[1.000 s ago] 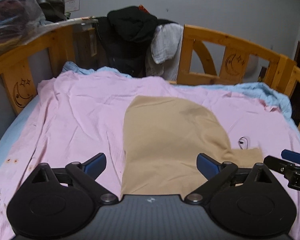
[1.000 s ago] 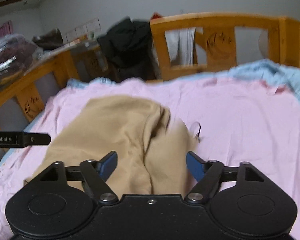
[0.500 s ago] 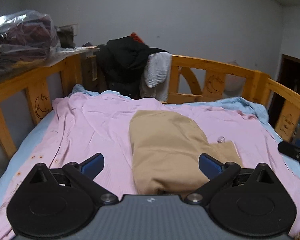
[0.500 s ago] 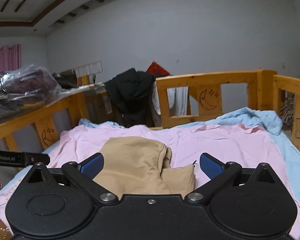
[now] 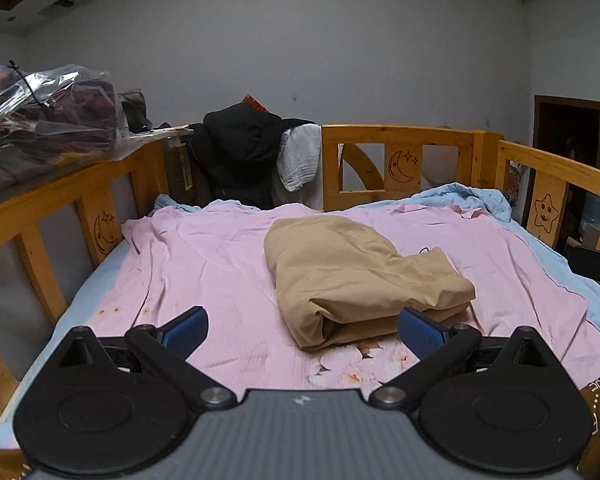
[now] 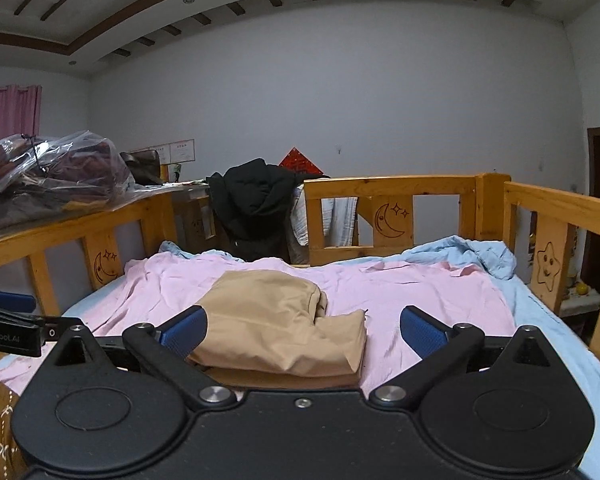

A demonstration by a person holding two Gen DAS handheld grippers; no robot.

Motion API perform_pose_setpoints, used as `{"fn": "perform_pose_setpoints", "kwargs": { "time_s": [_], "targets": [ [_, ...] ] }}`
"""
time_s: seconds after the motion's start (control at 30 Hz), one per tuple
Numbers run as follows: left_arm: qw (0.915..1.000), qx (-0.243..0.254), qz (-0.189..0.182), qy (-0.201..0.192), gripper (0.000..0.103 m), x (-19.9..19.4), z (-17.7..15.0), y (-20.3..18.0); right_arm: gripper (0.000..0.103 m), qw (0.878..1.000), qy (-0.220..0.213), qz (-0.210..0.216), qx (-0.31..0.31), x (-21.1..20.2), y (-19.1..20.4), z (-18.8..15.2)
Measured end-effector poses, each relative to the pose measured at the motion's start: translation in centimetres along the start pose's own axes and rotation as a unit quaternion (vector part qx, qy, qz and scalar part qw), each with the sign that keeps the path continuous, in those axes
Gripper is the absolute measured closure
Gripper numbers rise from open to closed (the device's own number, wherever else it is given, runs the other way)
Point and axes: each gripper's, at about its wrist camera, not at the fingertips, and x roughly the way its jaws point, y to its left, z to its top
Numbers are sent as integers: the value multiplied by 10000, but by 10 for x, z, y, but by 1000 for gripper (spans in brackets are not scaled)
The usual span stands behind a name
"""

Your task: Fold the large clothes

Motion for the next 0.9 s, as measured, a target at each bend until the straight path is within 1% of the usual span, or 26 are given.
{"fn": "perform_pose_setpoints", "kwargs": {
  "time_s": [0.17, 0.33, 0.37, 0.43, 0.5, 0.6, 0.73, 0.9],
  "targets": [
    [9999, -109, 14, 60, 1, -1, -9, 0, 1, 9999, -61, -140, 57, -15, 8, -12],
    [9996, -263, -57, 115, 1, -1, -21, 3, 1, 9995, -113, -303, 32, -25, 13, -32],
    [9994, -320, -57, 143, 1, 0, -23, 4, 1, 9995, -73, -318, -37, -25, 15, -37],
    [9993, -347, -66, 150, 1, 1, -28, 5, 1, 9991, 140, -326, -213, -20, 19, -48],
    [9996, -236, -15, 161, 1, 2, -33, 3, 1, 9982, 343, -363, -322, -15, 21, -58],
    [9996, -151, 65, 213, 1, 5, -40, 2, 1, 9972, 522, -362, -390, -8, 22, -64],
    [9992, -237, 66, 329, 1, 9, -47, 2, 1, 9972, 575, -366, -298, -6, 22, -67],
    [9990, -214, 104, 378, 1, 9, -52, 1, 1, 9969, 644, -378, -245, -4, 20, -68]
  ]
}}
